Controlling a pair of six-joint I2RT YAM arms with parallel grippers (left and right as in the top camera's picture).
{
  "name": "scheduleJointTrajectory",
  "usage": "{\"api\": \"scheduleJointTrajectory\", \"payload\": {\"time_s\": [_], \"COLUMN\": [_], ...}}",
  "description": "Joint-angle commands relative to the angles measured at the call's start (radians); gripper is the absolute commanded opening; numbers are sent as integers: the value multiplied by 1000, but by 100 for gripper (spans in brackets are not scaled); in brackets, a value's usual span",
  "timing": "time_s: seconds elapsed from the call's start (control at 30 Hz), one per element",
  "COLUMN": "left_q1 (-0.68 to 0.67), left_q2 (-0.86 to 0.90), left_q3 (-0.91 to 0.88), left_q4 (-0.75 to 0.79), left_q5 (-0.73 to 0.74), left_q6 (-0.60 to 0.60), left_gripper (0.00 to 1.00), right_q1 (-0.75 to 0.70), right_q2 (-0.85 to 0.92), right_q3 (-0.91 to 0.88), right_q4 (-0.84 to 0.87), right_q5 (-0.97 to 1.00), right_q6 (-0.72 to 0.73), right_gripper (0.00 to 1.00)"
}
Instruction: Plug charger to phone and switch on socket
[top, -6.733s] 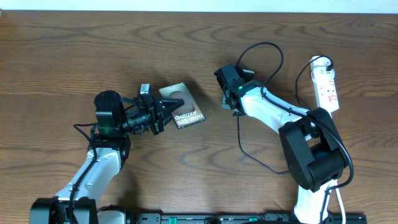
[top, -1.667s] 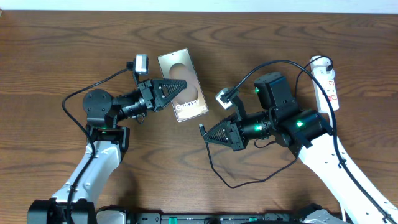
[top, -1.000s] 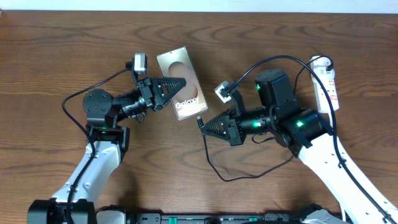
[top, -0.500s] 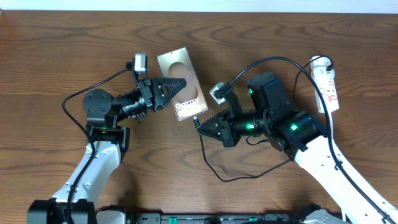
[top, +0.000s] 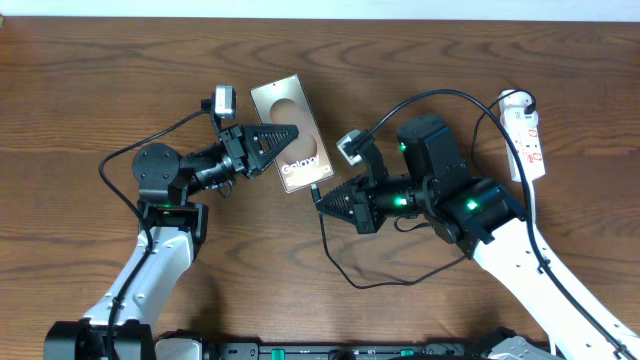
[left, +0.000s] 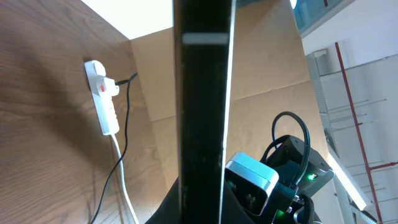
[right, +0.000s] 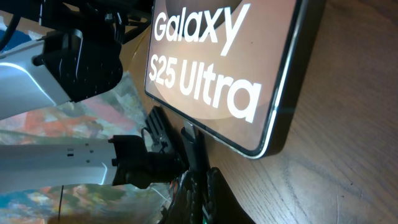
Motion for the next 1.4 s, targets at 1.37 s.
{"api": "scheduleJointTrajectory", "payload": {"time_s": [1.37], "left_q1": [121], "left_q2": [-7], "left_q3": [27], "left_q4": [-89], "left_q5": [138], "left_q6": [266], "left_gripper": [7], "right_q1": [9], "right_q2": [46], "right_q3": [2], "right_q4": [-194], "right_q5": [630], "right_q6": [83], "right_gripper": [15]}}
